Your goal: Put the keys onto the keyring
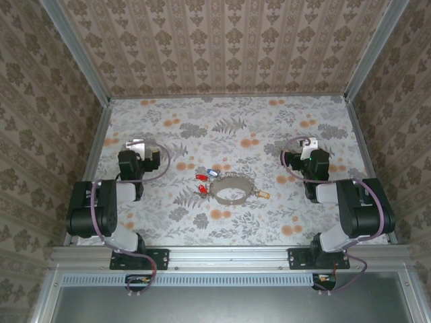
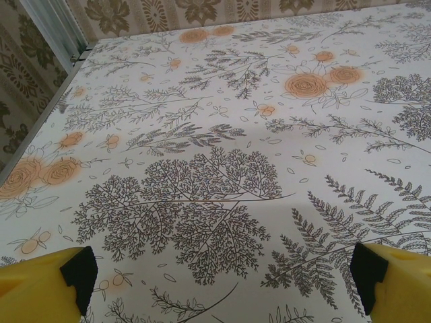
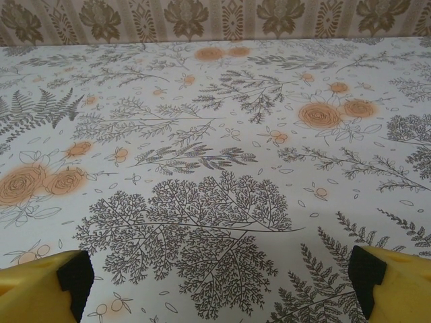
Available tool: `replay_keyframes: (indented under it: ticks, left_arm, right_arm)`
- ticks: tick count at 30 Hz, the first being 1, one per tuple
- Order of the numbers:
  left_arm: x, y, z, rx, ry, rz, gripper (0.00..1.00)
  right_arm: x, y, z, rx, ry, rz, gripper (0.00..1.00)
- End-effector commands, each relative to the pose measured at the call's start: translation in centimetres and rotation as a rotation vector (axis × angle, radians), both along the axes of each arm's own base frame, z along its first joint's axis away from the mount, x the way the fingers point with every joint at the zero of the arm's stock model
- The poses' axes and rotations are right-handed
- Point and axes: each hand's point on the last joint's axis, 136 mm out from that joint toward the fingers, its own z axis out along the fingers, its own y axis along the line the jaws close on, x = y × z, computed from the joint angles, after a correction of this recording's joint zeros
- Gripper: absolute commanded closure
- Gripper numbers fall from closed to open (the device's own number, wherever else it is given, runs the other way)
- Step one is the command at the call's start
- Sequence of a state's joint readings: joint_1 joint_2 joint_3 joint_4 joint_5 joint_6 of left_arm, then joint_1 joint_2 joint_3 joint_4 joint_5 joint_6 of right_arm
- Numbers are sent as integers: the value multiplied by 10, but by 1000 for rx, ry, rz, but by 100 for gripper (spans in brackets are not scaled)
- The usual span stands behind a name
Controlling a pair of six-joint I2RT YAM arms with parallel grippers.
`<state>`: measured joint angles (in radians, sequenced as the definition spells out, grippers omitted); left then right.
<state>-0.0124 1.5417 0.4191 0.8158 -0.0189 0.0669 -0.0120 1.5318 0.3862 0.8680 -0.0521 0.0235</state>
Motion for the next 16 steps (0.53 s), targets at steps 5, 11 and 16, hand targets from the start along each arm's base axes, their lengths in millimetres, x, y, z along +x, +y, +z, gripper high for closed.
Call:
replay_keyframes:
  ticks: [5, 11, 16]
  left_arm:
    - [-1, -2, 5, -16, -24, 4, 0]
    - [0, -2, 5, -16, -25, 3, 0]
    - [-1, -2, 5, -16, -24, 5, 0]
  right_arm:
    - [7, -4, 5, 1, -2, -23, 0]
    - [6, -4, 5, 1, -3, -23, 0]
    - [4, -7, 6, -35, -12, -73, 0]
